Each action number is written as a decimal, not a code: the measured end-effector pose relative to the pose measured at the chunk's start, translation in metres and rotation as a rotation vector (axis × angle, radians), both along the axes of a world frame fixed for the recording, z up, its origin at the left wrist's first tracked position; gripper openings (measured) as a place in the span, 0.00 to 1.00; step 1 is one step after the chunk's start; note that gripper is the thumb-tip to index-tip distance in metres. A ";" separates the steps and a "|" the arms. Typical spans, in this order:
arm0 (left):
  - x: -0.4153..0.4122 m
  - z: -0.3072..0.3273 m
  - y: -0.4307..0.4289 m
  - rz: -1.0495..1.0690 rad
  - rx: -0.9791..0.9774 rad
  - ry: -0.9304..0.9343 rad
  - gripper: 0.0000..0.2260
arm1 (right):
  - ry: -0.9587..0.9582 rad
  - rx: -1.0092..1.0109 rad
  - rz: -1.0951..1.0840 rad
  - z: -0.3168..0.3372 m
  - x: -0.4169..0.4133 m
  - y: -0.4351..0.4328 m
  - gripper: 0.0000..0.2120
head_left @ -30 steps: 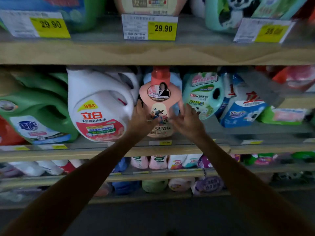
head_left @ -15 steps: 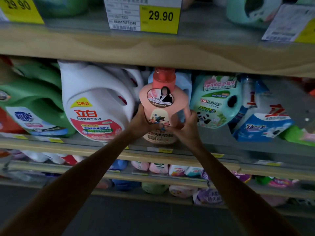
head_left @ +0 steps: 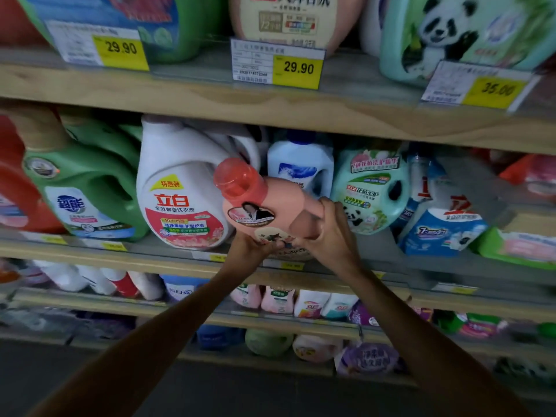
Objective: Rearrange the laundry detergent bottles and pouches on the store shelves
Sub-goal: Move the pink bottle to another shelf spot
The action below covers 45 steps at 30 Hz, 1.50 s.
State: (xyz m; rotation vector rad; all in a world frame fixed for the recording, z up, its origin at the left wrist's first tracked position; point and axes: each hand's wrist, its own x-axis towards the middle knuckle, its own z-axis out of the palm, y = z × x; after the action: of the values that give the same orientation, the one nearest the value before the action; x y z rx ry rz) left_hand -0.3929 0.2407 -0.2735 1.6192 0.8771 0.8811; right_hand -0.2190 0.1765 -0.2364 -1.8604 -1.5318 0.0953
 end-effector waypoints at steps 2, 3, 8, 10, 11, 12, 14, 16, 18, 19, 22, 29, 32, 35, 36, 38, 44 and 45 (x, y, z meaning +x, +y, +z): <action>-0.004 0.010 -0.009 0.004 0.029 -0.009 0.11 | -0.044 0.015 0.000 0.010 -0.004 -0.009 0.43; -0.006 0.016 -0.013 0.007 0.051 -0.012 0.11 | -0.055 0.020 -0.006 0.017 -0.007 -0.013 0.44; -0.021 0.048 -0.035 0.066 0.144 -0.067 0.11 | -0.047 0.030 -0.059 0.057 -0.027 -0.038 0.43; -0.029 0.063 -0.044 0.065 0.158 -0.074 0.11 | -0.045 0.038 -0.064 0.075 -0.036 -0.051 0.43; -0.033 0.071 -0.049 0.069 0.172 -0.077 0.10 | -0.042 0.043 -0.064 0.084 -0.041 -0.058 0.43; -0.038 0.081 -0.054 0.076 0.191 -0.086 0.11 | -0.040 0.052 -0.065 0.093 -0.046 -0.064 0.43; -0.047 0.102 -0.063 0.075 0.232 -0.105 0.11 | -0.045 0.074 -0.067 0.114 -0.056 -0.077 0.43; -0.056 0.126 -0.073 0.063 0.273 -0.136 0.16 | -0.045 0.116 -0.065 0.137 -0.066 -0.089 0.43; -0.064 0.151 -0.083 0.065 0.297 -0.184 0.16 | -0.031 0.179 -0.054 0.162 -0.075 -0.101 0.44; -0.067 0.165 -0.087 0.065 0.308 -0.212 0.17 | -0.017 0.211 -0.047 0.175 -0.079 -0.106 0.43; -0.075 0.208 -0.094 0.092 0.403 -0.299 0.26 | 0.049 0.305 -0.001 0.215 -0.088 -0.115 0.43; -0.077 0.317 -0.097 0.087 0.623 -0.399 0.27 | 0.179 0.536 0.098 0.303 -0.098 -0.121 0.43; -0.073 0.351 -0.090 0.080 0.708 -0.399 0.25 | 0.236 0.619 0.163 0.329 -0.094 -0.112 0.36; -0.066 0.380 -0.083 0.088 0.767 -0.391 0.27 | 0.283 0.707 0.227 0.349 -0.083 -0.098 0.35; -0.063 0.389 -0.079 0.083 0.793 -0.390 0.27 | 0.293 0.735 0.233 0.354 -0.079 -0.093 0.35; -0.056 0.402 -0.072 0.079 0.843 -0.380 0.27 | 0.313 0.776 0.239 0.361 -0.069 -0.081 0.37; -0.036 0.412 -0.039 0.079 0.866 -0.317 0.28 | 0.385 0.798 0.285 0.361 -0.044 -0.037 0.41; -0.033 0.409 -0.034 0.080 0.862 -0.306 0.28 | 0.389 0.793 0.293 0.358 -0.040 -0.030 0.41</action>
State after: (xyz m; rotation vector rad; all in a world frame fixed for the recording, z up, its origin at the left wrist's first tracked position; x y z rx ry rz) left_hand -0.4260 0.2067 0.1358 2.0814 0.3421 1.6592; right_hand -0.2590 0.1461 0.1214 -0.9286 -1.2897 -0.0183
